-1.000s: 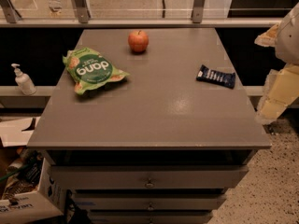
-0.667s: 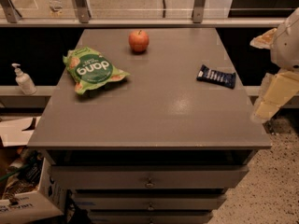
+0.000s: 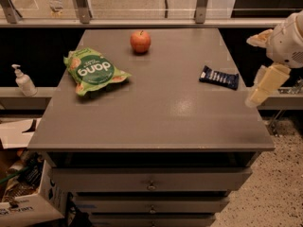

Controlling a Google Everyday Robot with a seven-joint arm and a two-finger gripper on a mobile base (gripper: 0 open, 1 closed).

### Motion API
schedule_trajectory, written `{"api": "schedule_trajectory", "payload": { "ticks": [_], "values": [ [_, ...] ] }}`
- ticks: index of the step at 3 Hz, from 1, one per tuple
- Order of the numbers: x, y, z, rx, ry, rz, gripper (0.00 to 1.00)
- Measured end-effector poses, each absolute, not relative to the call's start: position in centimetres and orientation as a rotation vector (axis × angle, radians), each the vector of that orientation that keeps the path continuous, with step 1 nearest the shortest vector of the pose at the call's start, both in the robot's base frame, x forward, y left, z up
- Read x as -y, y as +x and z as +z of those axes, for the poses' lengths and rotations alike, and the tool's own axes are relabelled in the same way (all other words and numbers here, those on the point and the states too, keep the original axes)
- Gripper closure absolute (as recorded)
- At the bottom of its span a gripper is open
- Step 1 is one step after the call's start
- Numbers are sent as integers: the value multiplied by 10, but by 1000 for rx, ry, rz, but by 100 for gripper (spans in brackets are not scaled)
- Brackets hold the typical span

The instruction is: Move rxbar blueberry near apple

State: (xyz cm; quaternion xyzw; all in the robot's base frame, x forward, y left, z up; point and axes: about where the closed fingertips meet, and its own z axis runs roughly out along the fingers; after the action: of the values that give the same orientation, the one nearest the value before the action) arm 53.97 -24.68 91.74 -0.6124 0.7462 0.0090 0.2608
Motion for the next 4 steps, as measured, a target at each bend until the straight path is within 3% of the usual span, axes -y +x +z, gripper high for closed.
{"api": "schedule_trajectory", "payload": {
  "ticks": [1,4],
  "values": [
    [257,579,897,-2034,-1586,112,0],
    [260,594,872,-2037,-1483,226,0]
  ]
}}
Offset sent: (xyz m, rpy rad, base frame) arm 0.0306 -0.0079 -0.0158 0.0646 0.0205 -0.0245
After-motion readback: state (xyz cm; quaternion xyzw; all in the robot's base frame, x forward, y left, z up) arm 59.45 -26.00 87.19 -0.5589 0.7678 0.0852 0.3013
